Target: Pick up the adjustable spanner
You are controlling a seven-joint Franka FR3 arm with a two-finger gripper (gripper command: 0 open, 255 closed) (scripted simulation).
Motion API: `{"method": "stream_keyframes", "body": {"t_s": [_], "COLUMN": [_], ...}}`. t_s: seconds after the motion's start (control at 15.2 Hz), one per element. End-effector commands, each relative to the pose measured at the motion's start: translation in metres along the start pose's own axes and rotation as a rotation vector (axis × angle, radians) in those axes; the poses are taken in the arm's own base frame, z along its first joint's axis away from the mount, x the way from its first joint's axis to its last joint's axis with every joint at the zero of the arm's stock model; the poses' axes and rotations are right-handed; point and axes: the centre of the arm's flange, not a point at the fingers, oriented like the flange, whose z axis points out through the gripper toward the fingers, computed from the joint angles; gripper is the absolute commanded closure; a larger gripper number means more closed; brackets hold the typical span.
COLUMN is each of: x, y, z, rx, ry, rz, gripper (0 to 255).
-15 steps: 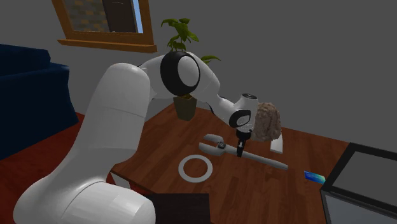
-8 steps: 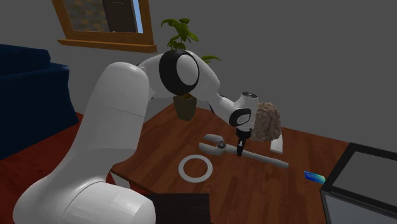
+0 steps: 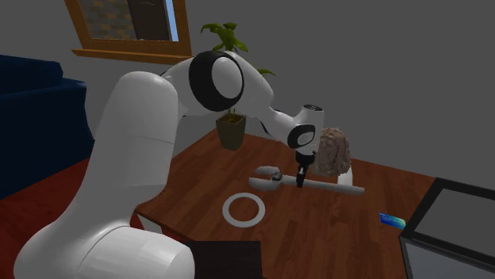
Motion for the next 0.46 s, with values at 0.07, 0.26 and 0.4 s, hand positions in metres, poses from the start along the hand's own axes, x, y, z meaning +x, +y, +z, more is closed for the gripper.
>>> {"method": "stream_keyframes", "body": {"t_s": [0.07, 0.26, 0.4], "x": [-0.001, -0.001, -0.001], "y": [0.001, 0.001, 0.001], "z": [-0.017, -0.032, -0.033], "rx": [0.0, 0.0, 0.0], "ry": [0.0, 0.0, 0.0], "rz": [0.0, 0.0, 0.0], "gripper": [255, 255, 255]}}
